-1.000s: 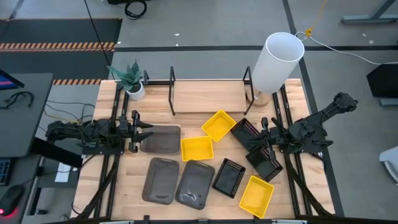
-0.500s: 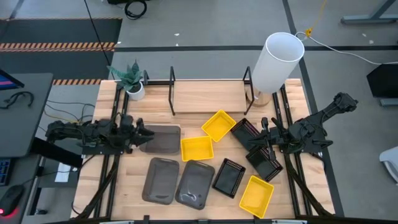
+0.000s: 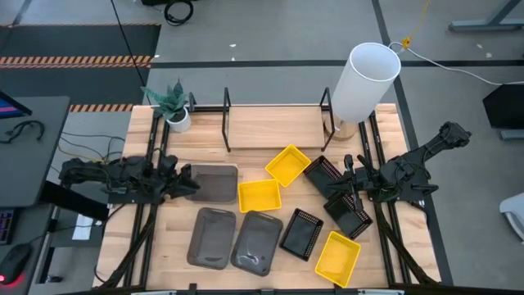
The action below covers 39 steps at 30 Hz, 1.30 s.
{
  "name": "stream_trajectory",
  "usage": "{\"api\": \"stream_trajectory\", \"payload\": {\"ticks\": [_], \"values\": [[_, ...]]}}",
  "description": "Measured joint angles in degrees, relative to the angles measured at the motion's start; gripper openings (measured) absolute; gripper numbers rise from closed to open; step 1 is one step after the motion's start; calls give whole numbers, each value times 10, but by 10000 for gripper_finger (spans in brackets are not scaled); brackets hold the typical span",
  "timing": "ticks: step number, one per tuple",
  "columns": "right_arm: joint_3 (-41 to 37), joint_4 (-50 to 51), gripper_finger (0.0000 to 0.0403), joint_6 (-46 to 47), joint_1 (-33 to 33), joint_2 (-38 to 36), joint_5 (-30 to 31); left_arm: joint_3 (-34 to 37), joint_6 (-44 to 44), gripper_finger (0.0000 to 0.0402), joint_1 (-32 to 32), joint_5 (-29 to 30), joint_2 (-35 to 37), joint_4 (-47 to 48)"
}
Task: Stack baskets on shelf by color
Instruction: Stack the middle transparent black bin on top of the top transparent black bin
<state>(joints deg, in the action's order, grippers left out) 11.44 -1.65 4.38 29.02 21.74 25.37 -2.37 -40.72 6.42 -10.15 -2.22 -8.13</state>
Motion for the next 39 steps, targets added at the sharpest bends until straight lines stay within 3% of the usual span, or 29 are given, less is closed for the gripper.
{"api": "stream_trajectory", "payload": {"ticks": [9,13,17,20,24,39], "values": [[0,0,23,0,0,0,0,-136,100,109,0,-19,-126,124],[0,0,23,0,0,0,0,-195,117,103,0,-23,-203,238],[0,0,23,0,0,0,0,-239,112,103,0,-73,-276,337],[0,0,23,0,0,0,0,-258,84,101,6,-106,-323,401],[0,0,23,0,0,0,0,-278,41,92,39,-103,-372,467],[0,0,23,0,0,0,0,-360,-203,66,241,33,-538,494]]}}
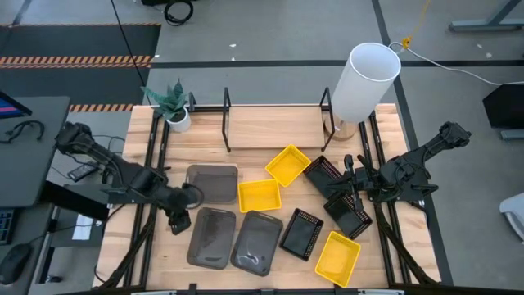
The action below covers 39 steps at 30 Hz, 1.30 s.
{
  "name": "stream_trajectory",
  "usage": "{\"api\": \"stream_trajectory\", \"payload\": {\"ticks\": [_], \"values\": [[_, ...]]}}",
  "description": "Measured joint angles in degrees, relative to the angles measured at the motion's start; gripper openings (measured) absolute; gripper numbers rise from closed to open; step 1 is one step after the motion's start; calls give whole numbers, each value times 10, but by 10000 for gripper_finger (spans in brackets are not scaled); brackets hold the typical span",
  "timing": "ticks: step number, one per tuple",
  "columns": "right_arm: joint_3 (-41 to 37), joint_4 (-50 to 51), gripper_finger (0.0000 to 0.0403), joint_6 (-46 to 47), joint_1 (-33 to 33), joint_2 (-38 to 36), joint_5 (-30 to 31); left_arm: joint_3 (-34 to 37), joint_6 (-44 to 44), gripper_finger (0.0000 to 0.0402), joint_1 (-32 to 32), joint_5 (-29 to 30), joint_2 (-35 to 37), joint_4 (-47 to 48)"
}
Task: Stack baskets on shelf by color
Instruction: Stack the middle transparent black bin on top of the top transparent black bin
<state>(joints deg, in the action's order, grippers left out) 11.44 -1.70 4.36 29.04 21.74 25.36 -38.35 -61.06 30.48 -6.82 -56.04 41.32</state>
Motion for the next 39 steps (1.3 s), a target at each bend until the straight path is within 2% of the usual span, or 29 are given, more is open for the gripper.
{"api": "stream_trajectory", "payload": {"ticks": [5,12,15,23,26,39], "values": [[0,-1,23,0,0,0,0,-43,-58,66,36,20,-53,11],[0,-1,23,0,0,0,0,-61,-114,82,35,21,-92,30],[0,-1,23,0,0,0,0,-61,-135,107,25,21,-101,54],[0,-3,23,0,0,0,0,-61,-187,199,2,21,-104,46],[0,-4,23,0,0,0,0,-61,-201,214,2,19,-113,44],[0,-5,23,0,0,0,0,-61,-189,183,16,-51,-222,9]]}}
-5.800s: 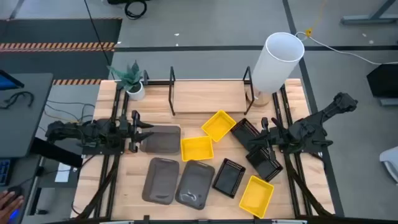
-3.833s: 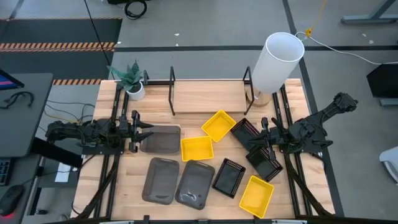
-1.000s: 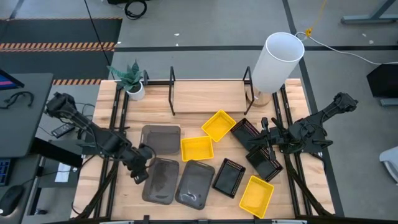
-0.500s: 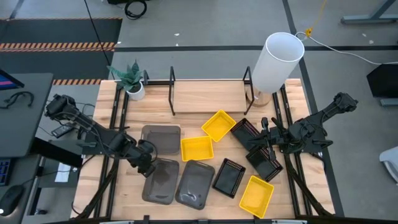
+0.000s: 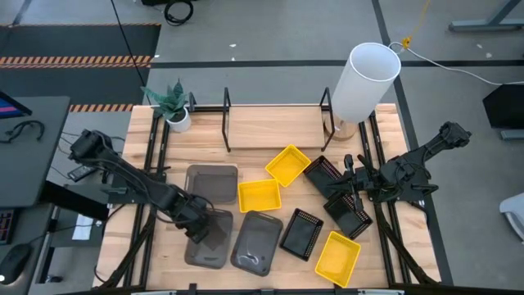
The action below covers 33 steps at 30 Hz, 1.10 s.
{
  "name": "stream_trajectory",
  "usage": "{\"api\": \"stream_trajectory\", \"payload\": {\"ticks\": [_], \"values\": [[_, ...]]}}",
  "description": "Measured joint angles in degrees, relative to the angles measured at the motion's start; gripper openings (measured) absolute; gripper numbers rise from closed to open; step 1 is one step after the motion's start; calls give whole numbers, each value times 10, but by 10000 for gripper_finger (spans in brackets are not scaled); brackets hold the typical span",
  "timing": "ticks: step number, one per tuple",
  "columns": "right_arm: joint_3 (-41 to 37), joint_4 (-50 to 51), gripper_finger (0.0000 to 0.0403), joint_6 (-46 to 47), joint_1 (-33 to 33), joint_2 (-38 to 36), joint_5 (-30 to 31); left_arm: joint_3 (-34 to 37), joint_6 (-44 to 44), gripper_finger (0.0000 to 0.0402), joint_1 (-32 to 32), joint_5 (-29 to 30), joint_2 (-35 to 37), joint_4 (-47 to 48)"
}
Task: Stack baskets on shelf by color
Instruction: Stack the middle transparent black bin on top of the top transparent black bin
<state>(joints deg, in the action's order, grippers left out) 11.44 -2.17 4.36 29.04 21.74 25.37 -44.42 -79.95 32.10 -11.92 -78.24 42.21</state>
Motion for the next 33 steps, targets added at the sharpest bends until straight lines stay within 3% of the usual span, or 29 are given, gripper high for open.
{"api": "stream_trajectory", "payload": {"ticks": [15,26,33], "values": [[0,-2,23,0,0,0,0,0,41,106,0,-32,-25,6],[0,-2,23,0,0,0,0,0,66,14,0,-34,-25,15],[0,-2,23,0,0,0,0,0,78,15,0,-34,-24,23]]}}
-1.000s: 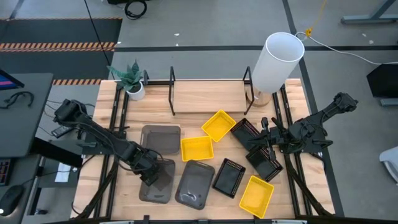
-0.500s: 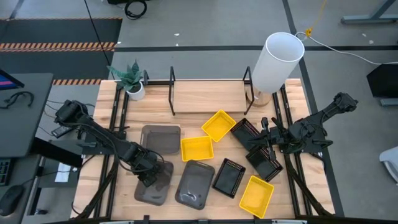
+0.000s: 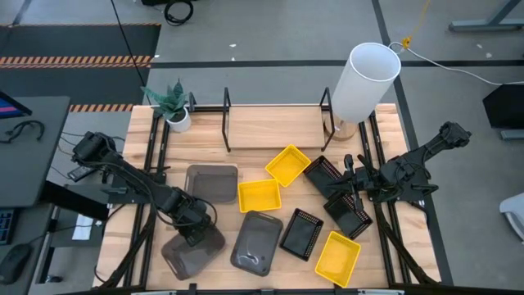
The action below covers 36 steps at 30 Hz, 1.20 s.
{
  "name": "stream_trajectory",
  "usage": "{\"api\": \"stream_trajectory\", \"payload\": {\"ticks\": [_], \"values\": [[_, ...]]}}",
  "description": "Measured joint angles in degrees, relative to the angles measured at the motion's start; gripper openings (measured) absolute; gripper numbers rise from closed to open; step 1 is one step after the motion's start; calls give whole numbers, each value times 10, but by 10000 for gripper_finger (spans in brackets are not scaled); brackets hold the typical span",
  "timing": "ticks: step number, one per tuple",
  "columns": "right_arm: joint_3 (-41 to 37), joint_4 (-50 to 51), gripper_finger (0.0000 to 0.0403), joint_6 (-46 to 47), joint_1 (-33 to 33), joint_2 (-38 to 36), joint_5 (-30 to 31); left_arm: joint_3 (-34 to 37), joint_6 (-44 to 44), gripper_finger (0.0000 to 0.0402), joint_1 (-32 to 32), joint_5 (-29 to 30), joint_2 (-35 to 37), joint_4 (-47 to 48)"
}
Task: Stack baskets on shelf by color
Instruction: Stack the middle transparent black bin on top of the top transparent black bin
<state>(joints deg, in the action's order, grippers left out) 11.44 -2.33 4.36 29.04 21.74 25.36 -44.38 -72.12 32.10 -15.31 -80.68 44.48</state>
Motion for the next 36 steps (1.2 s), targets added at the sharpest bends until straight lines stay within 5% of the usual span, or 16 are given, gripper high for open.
{"api": "stream_trajectory", "payload": {"ticks": [10,15,26,36], "values": [[0,0,23,0,0,0,0,0,39,6,0,0,7,13],[0,0,23,0,0,0,0,-53,82,6,-5,10,9,95],[0,0,23,0,0,0,0,-272,318,8,-62,180,10,325],[0,0,23,0,0,0,0,-351,538,11,-193,276,10,383]]}}
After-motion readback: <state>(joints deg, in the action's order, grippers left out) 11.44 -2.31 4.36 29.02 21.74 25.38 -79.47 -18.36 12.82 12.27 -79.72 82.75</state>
